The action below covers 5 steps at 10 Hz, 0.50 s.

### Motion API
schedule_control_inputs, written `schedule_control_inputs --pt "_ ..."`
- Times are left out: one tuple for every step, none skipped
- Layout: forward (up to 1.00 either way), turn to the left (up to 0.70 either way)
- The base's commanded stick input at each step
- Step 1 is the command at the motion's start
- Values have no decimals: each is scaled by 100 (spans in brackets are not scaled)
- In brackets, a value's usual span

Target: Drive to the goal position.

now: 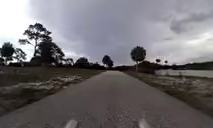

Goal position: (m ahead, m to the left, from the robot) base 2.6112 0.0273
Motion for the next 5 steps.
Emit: schedule_control_inputs --pt "100 0" --pt "100 0" --pt "100 0" --pt "100 0" --pt "100 0"
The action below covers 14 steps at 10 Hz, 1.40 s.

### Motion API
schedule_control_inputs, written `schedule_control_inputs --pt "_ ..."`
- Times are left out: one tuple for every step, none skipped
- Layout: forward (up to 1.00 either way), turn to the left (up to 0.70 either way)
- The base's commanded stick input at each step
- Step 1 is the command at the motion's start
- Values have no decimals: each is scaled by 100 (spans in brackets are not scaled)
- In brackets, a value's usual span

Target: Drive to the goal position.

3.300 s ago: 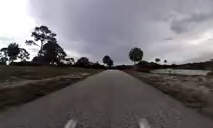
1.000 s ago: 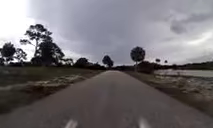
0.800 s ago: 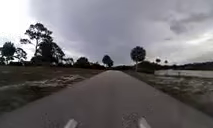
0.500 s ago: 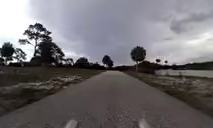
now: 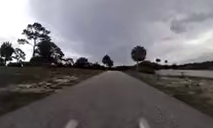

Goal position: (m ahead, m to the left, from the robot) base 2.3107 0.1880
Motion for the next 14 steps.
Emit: schedule_control_inputs --pt "100 0" --pt "100 0" --pt "100 0" --pt "100 0" --pt "100 0" --pt "100 0" --pt "100 0" --pt "100 0" --pt "100 0" --pt "100 0" --pt "100 0" --pt "100 0" --pt "100 0" --pt "100 0"
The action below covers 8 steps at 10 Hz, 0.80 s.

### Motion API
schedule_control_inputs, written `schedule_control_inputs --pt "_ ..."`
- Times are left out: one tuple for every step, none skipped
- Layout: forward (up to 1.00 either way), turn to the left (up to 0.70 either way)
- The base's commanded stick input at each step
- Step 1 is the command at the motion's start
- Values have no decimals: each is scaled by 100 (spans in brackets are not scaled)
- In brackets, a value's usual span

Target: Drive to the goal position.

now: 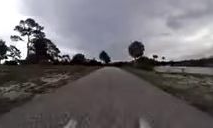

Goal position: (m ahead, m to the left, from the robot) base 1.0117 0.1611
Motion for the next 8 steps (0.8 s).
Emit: schedule_control_inputs --pt "100 0" --pt "100 0" --pt "98 0" --pt "76 0" --pt "55 0" --pt "33 0" --pt "11 0" --pt "0 0"
